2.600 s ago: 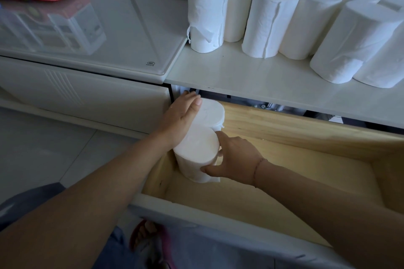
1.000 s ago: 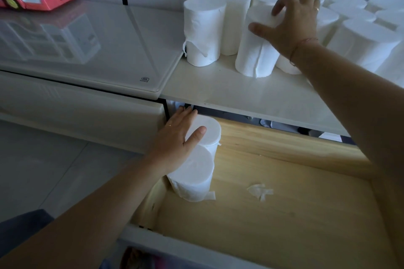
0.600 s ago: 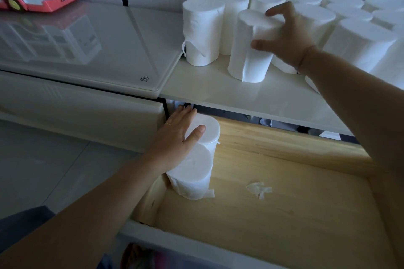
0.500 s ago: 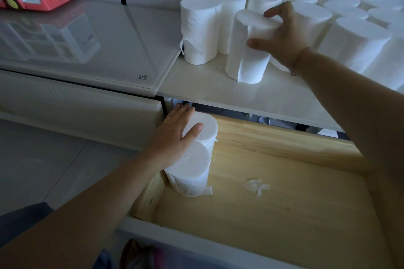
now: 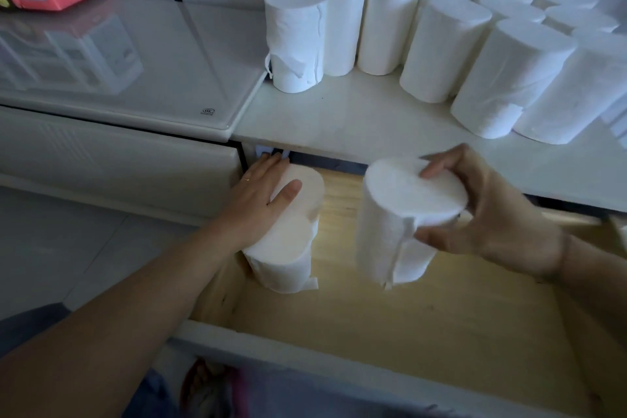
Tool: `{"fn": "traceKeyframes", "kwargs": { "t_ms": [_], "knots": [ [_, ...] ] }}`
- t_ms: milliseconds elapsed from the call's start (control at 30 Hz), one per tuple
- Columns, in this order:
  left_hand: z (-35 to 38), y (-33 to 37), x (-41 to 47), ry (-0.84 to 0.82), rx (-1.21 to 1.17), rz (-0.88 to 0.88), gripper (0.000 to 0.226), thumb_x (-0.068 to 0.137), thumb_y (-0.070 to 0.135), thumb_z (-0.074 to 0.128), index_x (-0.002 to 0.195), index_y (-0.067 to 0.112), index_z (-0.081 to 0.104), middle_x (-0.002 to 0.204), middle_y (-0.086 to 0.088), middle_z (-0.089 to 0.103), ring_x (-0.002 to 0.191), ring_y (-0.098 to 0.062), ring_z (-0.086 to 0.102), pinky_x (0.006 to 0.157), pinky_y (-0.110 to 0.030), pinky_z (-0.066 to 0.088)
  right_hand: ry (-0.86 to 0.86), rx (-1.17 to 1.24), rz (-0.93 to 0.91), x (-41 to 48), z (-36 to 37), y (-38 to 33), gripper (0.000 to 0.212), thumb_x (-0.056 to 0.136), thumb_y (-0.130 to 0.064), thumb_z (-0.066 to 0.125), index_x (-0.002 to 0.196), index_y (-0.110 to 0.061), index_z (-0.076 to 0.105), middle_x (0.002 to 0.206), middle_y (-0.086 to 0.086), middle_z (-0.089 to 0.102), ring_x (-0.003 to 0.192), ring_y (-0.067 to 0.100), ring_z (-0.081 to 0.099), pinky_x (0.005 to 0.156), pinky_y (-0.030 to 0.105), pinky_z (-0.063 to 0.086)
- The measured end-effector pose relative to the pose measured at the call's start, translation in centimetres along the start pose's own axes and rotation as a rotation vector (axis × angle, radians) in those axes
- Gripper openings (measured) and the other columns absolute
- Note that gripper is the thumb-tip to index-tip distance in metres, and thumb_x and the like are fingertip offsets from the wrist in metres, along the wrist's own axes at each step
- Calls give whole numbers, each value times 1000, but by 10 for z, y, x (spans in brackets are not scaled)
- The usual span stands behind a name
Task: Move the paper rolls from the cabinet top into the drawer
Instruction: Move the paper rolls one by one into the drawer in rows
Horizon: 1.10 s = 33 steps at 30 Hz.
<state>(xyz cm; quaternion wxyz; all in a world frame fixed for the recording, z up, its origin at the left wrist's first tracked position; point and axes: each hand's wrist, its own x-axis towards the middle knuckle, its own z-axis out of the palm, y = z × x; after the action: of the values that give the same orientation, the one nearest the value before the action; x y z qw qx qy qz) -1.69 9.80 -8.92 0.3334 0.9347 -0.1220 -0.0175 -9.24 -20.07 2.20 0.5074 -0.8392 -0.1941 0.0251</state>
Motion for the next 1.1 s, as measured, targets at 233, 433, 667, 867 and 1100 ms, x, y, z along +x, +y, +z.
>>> {"fn": "traceKeyframes", "kwargs": {
  "t_ms": [233,433,667,867,1100],
  "knots": [
    [1,-4,2,34,20,19,84,76,80,14,146,33,17,156,11,15,142,-4,2,116,-36,5,-158,-138,142,-27,61,53,66,59,-20,85,109,-34,44,124,-8,49,112,16,51,85,30,51],
    [2,-4,2,34,11,21,86,76,82,13,146,33,17,156,13,15,142,-3,2,115,-34,4,-380,-33,312,-32,57,63,96,66,-46,80,136,-57,15,140,-31,28,129,-3,36,102,19,40],
    [0,-2,0,25,23,9,85,76,80,13,146,33,16,156,13,13,142,-2,0,115,-33,4,-434,319,786,-24,65,42,56,72,-48,65,123,-34,47,109,9,67,82,23,68,73,35,60],
    [-3,3,-3,5,32,16,81,80,75,15,148,29,17,157,11,12,142,-3,0,111,-29,1,-485,538,946,-25,105,22,52,76,-27,76,119,-21,47,115,20,64,91,33,70,78,38,59],
    [-5,6,-4,-5,27,8,75,85,66,20,148,26,18,157,10,12,142,-4,-1,111,-28,0,-408,546,987,-3,143,4,55,72,-31,79,113,-18,45,116,16,55,66,23,71,62,29,58]
  ]
}}
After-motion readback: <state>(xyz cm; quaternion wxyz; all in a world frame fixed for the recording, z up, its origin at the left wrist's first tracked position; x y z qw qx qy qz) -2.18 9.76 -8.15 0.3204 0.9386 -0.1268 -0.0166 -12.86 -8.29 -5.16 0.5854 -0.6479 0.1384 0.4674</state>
